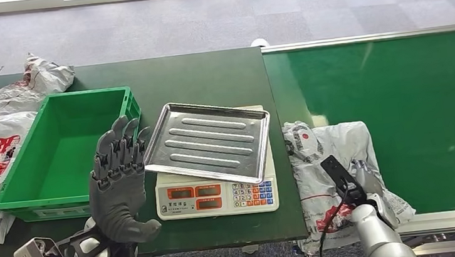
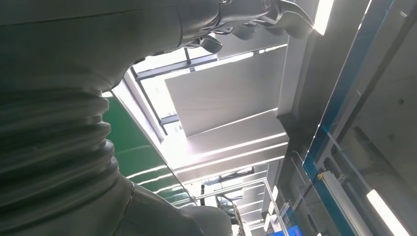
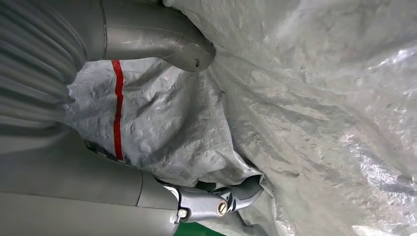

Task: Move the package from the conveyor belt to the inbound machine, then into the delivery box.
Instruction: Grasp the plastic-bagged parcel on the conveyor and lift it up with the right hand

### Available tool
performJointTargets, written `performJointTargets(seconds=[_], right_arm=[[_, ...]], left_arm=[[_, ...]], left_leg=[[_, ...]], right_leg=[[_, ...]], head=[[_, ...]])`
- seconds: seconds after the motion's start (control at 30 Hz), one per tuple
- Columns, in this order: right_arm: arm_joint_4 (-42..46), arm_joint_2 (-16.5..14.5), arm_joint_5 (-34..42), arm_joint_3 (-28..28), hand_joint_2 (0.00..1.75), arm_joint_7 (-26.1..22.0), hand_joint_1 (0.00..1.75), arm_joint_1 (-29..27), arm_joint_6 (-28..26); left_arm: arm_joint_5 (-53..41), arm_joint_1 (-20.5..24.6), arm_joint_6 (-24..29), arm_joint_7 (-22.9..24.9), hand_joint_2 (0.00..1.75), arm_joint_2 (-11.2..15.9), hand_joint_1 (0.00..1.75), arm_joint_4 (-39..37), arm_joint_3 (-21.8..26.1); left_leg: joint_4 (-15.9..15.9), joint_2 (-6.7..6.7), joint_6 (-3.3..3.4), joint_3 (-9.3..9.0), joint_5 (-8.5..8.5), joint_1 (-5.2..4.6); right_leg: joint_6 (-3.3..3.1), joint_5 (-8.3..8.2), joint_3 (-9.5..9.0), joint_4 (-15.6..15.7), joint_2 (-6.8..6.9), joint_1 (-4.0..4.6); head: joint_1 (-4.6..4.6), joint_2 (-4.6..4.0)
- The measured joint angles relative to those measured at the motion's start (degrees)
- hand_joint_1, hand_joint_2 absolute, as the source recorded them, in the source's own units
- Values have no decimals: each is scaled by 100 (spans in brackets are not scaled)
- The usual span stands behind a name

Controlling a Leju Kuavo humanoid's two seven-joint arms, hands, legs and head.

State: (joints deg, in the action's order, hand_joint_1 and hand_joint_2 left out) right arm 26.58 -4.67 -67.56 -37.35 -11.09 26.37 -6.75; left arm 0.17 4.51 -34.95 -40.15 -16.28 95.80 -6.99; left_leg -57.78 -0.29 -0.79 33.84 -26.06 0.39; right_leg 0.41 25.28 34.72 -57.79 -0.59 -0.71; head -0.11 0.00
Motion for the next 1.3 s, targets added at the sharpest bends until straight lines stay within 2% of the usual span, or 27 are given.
performJointTargets(seconds=[0.07, 0.73, 0.83, 0.9, 1.0, 1.07, 1.2, 1.3], right_arm=[[-41, 11, 22, 0, 175, -18, 175, 22, 19], [-96, 54, 153, 2, 175, -91, 175, 190, -221], [-101, 46, 237, 5, 175, -262, 175, 187, -354], [1, 10, 422, 35, 175, -637, 175, 136, -319], [766, -176, 1067, 218, 175, -1516, 175, -188, -16], [1766, -397, 1565, 489, 175, -1805, 175, -561, 97], [3982, -814, 2267, 1115, 175, -1744, 175, -1239, -48], [5114, -989, 2518, 1413, 175, -1738, 175, -1543, -246]], left_arm=[[0, 0, -1, -1, 175, 0, 0, -9, 0], [-3, 1, -9, -5, 175, 0, 0, -52, 3], [-19, -1, -9, -5, 175, 0, 0, -50, 15], [-39, -5, -4, -5, 175, 0, 0, -36, 43], [-66, -21, 15, -7, 175, 0, 0, 25, 108], [-72, -39, 26, -7, 175, 0, 0, 69, 136], [-109, -62, 29, -9, 175, -2, 0, 128, 154], [-122, -64, 33, -9, 175, -4, 0, 142, 155]], left_leg=[[0, 0, 1, -7, 0, 0], [-7, -3, 5, -18, -1, 0], [-7, -5, 5, -13, 0, 0], [-7, -7, 6, -11, 0, 0], [-7, -11, 5, -6, 0, 0], [-6, -12, 4, 0, -1, 0], [-3, -13, 2, 14, -2, 2], [-2, -14, 2, 17, -4, 2]], right_leg=[[1, 1, -9, 1, 0, 0], [6, 2, -29, 2, 7, 0], [6, 2, -28, 2, 11, -2], [6, 2, -25, 2, 12, -2], [5, 2, -18, 1, 11, -1], [4, 6, -11, 1, 13, -1], [1, 15, 5, 0, 17, 3], [4, 21, 5, 0, 17, 3]], head=[[0, 0], [0, 0], [0, 0], [1, 0], [1, 0], [-1, 0], [-2, 0], [0, 0]])
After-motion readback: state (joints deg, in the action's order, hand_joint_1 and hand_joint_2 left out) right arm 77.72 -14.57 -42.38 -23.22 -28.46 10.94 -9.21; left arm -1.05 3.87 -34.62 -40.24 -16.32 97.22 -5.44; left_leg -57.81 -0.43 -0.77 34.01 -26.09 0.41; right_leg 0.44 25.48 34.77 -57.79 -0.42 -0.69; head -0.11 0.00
